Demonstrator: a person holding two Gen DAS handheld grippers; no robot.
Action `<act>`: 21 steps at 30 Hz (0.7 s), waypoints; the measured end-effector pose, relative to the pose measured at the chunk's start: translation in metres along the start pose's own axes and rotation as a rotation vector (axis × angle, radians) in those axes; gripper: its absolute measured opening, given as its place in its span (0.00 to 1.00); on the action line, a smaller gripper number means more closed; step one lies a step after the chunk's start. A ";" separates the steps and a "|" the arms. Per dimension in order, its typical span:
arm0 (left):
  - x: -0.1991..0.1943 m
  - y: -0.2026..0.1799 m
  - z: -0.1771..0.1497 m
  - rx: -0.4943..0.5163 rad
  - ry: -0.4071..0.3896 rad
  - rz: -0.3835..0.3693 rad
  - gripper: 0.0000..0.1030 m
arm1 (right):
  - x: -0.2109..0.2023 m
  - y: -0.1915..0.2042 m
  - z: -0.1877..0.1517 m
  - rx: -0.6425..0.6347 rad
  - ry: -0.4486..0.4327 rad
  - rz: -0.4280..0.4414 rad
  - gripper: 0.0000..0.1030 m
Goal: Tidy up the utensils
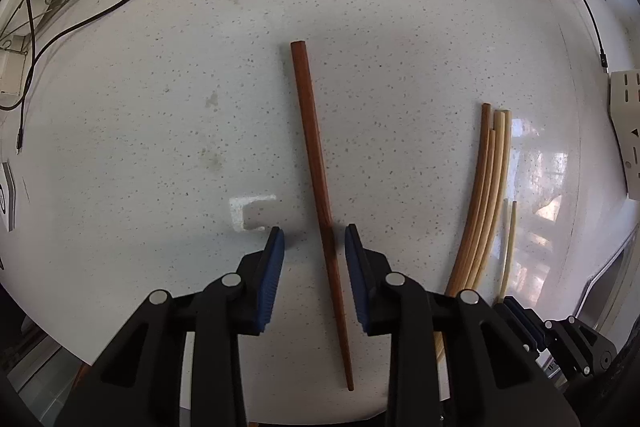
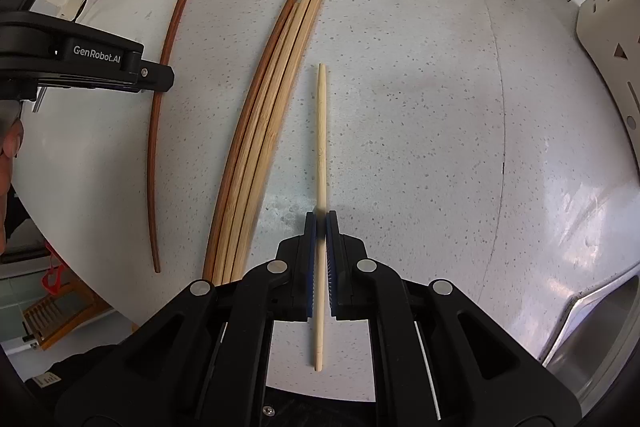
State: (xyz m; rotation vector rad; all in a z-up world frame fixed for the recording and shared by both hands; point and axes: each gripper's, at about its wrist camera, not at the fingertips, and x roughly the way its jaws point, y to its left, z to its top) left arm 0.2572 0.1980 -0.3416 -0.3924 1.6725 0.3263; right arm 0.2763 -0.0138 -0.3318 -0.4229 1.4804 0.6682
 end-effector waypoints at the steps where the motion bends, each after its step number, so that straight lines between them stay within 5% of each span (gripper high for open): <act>1: 0.000 0.000 0.000 0.003 0.001 0.001 0.25 | 0.000 0.005 -0.001 -0.002 0.000 -0.001 0.04; 9: 0.000 -0.014 -0.002 0.039 0.007 0.026 0.07 | -0.001 0.018 -0.006 -0.019 -0.002 -0.007 0.05; 21: -0.004 -0.011 0.005 0.027 0.048 0.020 0.07 | -0.003 0.025 -0.002 -0.017 0.007 0.010 0.04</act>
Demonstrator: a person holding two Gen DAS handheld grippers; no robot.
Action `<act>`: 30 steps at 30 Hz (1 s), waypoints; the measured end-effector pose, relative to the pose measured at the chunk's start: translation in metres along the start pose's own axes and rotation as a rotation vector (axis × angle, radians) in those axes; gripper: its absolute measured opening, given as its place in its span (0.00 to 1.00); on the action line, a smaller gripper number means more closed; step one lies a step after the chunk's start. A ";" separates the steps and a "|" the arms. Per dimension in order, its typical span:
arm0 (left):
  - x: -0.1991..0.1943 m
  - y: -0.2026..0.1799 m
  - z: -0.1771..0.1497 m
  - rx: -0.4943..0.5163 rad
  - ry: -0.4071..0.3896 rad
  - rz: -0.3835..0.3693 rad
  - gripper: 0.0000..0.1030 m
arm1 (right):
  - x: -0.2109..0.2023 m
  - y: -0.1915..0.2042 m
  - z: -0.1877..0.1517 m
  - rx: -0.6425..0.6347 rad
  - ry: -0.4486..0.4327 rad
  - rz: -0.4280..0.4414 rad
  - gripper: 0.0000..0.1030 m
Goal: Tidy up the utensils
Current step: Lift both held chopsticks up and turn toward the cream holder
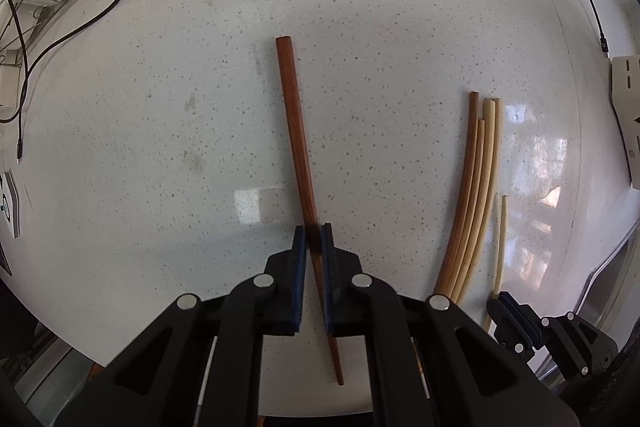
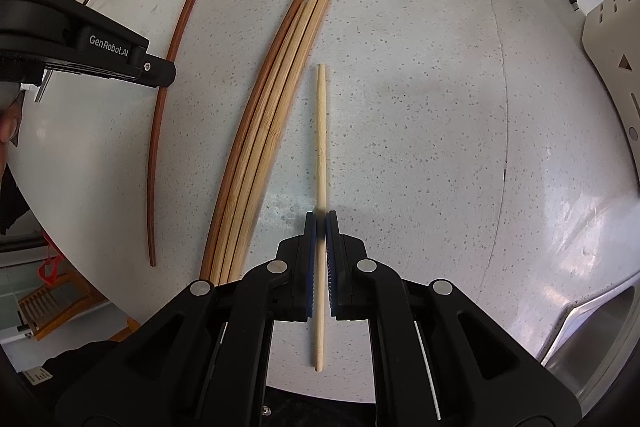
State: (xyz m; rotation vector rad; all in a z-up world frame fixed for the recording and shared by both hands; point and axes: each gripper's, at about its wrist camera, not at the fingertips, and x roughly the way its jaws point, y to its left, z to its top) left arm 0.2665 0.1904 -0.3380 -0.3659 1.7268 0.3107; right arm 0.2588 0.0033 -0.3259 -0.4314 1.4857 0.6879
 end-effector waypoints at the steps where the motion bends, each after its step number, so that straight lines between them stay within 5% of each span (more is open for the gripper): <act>1: 0.000 0.001 0.001 0.000 0.005 0.001 0.07 | 0.000 -0.002 0.000 0.001 0.002 0.005 0.04; 13: 0.000 -0.016 0.002 0.006 -0.005 0.060 0.07 | 0.006 0.001 0.007 -0.009 0.021 -0.007 0.04; 30: -0.004 -0.014 -0.019 0.033 -0.059 0.007 0.06 | 0.002 -0.005 0.010 0.026 0.011 0.006 0.04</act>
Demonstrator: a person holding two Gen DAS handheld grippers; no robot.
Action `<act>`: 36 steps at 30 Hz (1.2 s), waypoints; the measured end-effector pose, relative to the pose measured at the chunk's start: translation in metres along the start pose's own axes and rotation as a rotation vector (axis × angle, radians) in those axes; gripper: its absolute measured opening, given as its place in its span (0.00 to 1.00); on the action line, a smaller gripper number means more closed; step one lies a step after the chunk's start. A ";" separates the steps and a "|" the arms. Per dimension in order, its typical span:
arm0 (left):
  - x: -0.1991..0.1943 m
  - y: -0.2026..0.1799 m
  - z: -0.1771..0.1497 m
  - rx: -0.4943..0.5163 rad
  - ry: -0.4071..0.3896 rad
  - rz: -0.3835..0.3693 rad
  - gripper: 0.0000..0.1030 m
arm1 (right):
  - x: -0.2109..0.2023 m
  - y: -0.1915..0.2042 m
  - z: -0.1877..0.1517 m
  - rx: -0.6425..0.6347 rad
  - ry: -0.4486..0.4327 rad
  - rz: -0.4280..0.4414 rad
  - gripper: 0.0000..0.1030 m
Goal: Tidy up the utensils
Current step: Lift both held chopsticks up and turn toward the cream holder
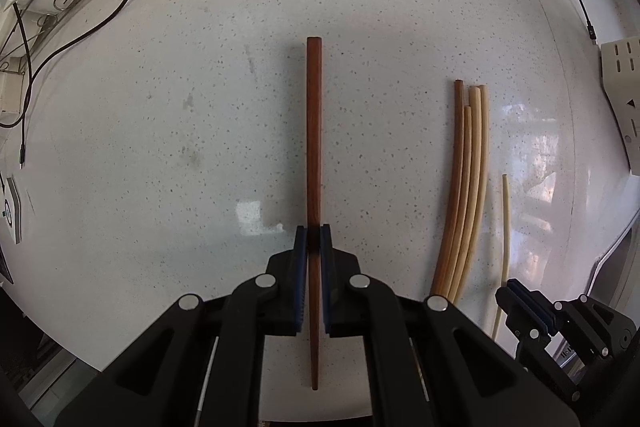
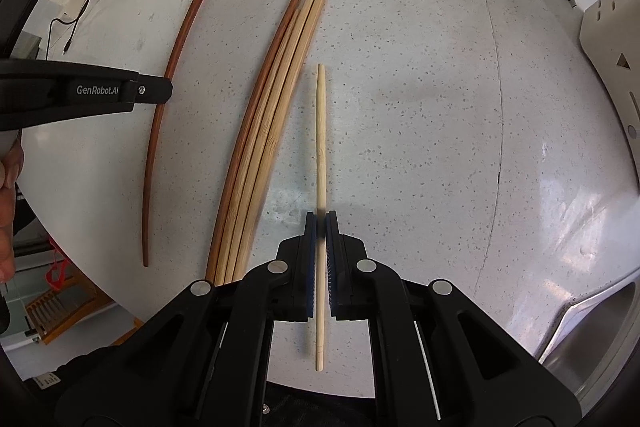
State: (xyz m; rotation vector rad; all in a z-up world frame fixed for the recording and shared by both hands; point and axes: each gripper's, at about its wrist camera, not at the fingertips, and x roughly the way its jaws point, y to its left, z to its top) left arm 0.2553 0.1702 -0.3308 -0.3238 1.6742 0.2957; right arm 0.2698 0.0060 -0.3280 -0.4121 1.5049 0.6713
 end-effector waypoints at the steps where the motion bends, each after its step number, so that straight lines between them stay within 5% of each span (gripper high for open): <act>1: 0.000 0.003 -0.002 -0.001 0.001 -0.003 0.06 | 0.000 -0.001 0.000 0.005 0.000 0.000 0.04; 20: -0.023 0.028 -0.022 0.017 -0.107 -0.112 0.06 | -0.017 -0.019 -0.008 0.062 -0.062 0.030 0.04; 36: -0.066 0.027 -0.038 0.053 -0.311 -0.209 0.06 | -0.049 -0.041 -0.024 0.170 -0.198 0.058 0.04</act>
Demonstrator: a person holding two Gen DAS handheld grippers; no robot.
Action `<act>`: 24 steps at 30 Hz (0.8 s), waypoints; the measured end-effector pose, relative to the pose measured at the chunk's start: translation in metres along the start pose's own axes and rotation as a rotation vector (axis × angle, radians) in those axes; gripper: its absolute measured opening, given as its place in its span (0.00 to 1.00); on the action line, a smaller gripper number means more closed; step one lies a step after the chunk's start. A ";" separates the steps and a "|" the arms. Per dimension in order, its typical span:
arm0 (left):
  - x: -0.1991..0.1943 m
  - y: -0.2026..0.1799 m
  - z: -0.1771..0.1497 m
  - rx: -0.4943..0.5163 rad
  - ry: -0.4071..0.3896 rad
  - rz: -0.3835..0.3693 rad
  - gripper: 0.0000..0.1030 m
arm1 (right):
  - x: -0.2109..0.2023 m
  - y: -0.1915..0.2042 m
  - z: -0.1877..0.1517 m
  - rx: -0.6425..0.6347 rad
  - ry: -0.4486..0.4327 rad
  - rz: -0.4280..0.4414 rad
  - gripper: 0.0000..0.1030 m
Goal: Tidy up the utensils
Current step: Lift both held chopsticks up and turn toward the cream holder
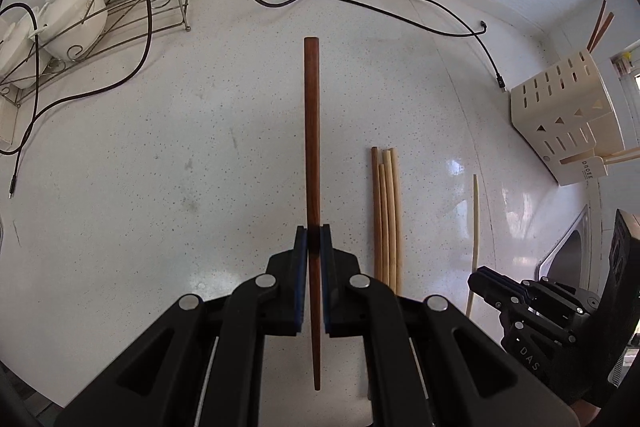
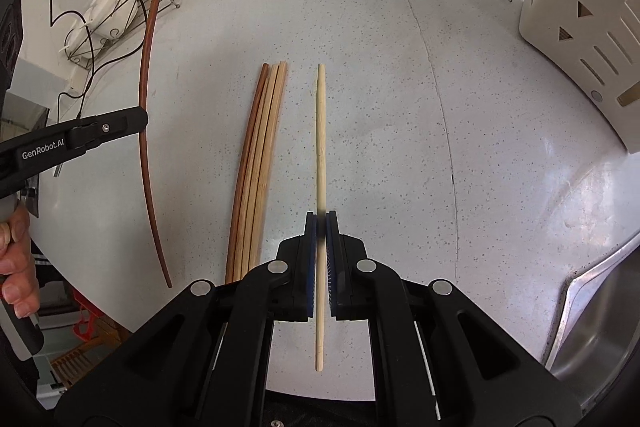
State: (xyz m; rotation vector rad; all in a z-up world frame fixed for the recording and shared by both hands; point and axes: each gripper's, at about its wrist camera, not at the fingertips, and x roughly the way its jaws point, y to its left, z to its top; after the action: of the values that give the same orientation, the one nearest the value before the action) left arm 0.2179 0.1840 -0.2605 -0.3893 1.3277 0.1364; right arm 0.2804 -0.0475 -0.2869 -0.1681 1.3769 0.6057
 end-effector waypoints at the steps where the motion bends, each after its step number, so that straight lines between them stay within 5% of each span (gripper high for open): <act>1: 0.000 -0.004 0.000 -0.003 -0.010 -0.005 0.06 | -0.002 -0.003 0.000 0.010 -0.004 0.009 0.04; 17: -0.038 -0.031 0.006 0.074 -0.267 -0.044 0.06 | -0.064 -0.029 0.007 0.076 -0.269 -0.055 0.04; 24: -0.067 -0.070 0.017 0.163 -0.409 -0.144 0.06 | -0.116 -0.051 0.011 0.117 -0.425 -0.085 0.04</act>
State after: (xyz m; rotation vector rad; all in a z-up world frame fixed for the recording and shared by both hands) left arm 0.2391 0.1330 -0.1787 -0.2975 0.8972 -0.0137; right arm 0.3077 -0.1205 -0.1864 -0.0017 0.9843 0.4559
